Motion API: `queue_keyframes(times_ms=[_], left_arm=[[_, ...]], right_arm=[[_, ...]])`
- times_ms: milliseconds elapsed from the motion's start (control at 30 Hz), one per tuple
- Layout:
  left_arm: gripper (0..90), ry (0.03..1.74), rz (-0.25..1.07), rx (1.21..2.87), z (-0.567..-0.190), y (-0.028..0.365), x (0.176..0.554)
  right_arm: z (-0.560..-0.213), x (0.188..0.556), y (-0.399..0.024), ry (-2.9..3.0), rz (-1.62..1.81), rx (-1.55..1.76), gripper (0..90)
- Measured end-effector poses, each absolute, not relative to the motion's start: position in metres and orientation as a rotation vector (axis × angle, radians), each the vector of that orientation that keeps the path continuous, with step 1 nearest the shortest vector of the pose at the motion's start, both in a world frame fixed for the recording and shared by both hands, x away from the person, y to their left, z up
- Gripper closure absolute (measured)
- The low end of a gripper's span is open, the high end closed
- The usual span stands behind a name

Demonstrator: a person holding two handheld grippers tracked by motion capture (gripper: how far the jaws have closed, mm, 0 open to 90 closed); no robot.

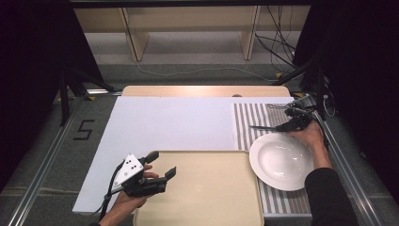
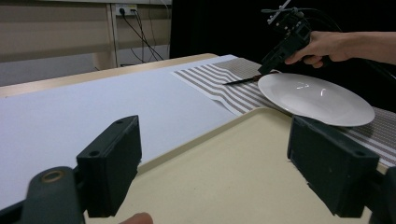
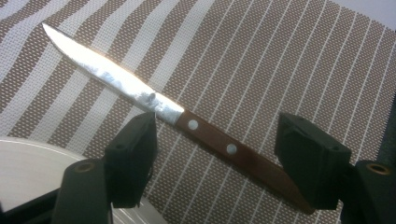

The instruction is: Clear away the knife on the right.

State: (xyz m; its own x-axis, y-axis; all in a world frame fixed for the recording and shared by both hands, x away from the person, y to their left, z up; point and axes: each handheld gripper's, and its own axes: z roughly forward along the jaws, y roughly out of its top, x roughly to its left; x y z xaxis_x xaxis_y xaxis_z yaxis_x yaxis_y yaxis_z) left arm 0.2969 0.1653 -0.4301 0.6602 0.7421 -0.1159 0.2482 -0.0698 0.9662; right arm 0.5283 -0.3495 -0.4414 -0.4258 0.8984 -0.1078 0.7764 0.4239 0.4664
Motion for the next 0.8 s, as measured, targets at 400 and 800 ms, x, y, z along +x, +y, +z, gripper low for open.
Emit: queue_keyframes(times_ms=[400,800], left_arm=[[17.4,0.824,0.496,1.634,-0.430,0.165,0.297],[17.4,0.822,0.496,1.637,-0.430,0.165,0.296]], right_arm=[[-0.440,0.538,-0.355,2.399,0.418,1.452,34.4],[-0.450,0.542,-0.353,2.437,0.371,1.488,35.6]])
